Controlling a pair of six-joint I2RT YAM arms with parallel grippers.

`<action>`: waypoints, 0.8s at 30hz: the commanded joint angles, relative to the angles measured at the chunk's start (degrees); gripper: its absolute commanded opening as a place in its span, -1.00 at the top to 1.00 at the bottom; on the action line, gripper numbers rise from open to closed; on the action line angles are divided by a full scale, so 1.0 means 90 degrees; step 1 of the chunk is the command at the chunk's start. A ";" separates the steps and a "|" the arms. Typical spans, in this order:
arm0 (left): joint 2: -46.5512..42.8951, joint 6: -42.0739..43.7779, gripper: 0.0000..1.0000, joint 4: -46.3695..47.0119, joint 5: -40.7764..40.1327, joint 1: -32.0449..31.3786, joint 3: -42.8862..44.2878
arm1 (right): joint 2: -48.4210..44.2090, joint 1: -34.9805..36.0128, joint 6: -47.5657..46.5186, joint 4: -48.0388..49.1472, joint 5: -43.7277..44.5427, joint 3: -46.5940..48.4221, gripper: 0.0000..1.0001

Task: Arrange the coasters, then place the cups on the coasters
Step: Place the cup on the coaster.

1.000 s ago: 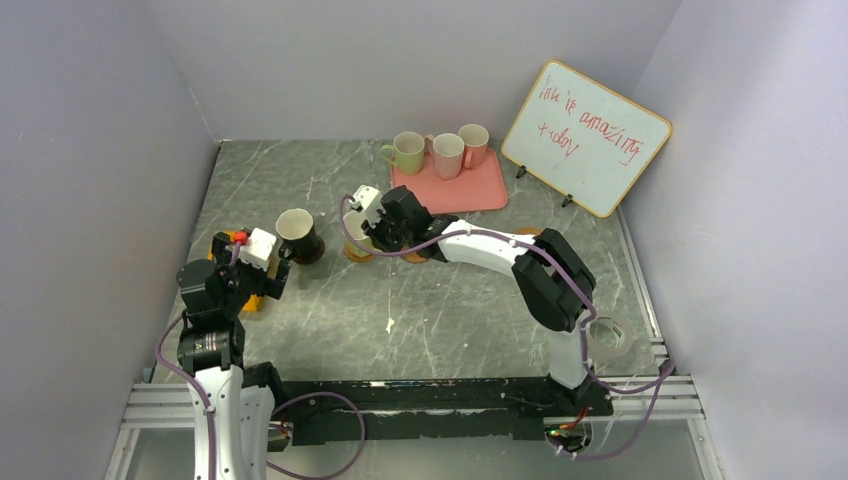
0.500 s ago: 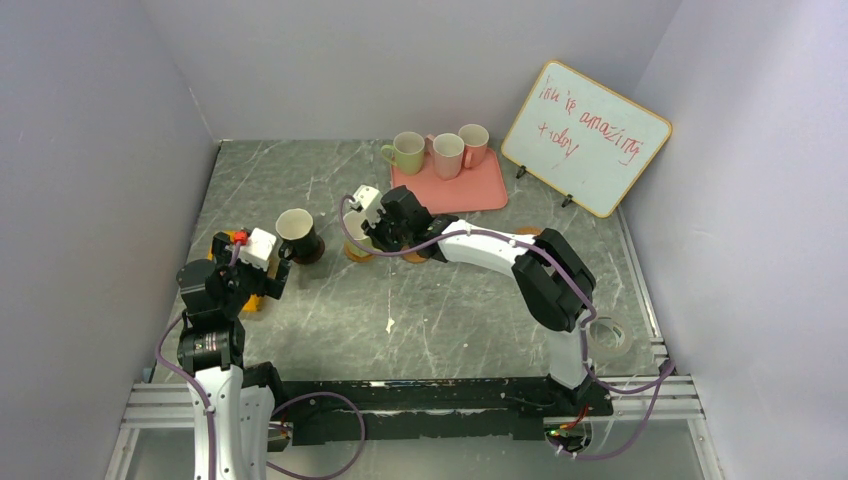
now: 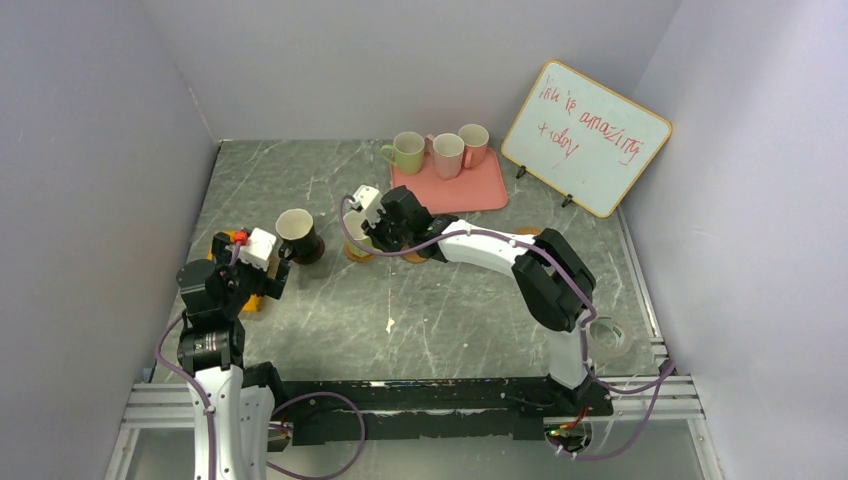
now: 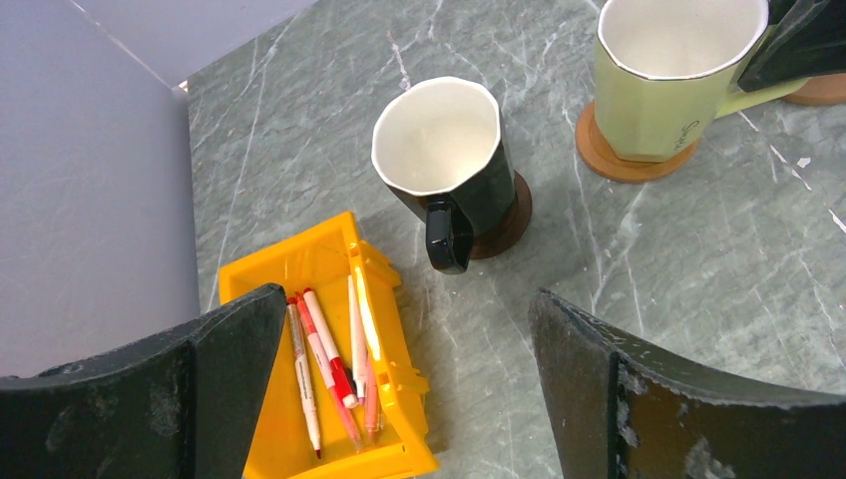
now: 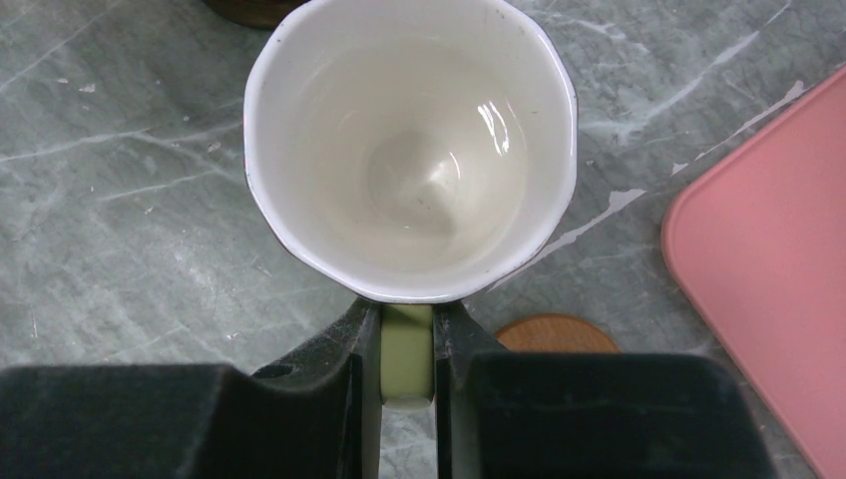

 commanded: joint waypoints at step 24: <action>-0.0062 0.0047 -0.93 0.0069 0.0171 0.0054 -0.0015 | -0.0958 -0.0204 0.0115 0.0236 -0.0076 0.0153 -0.99</action>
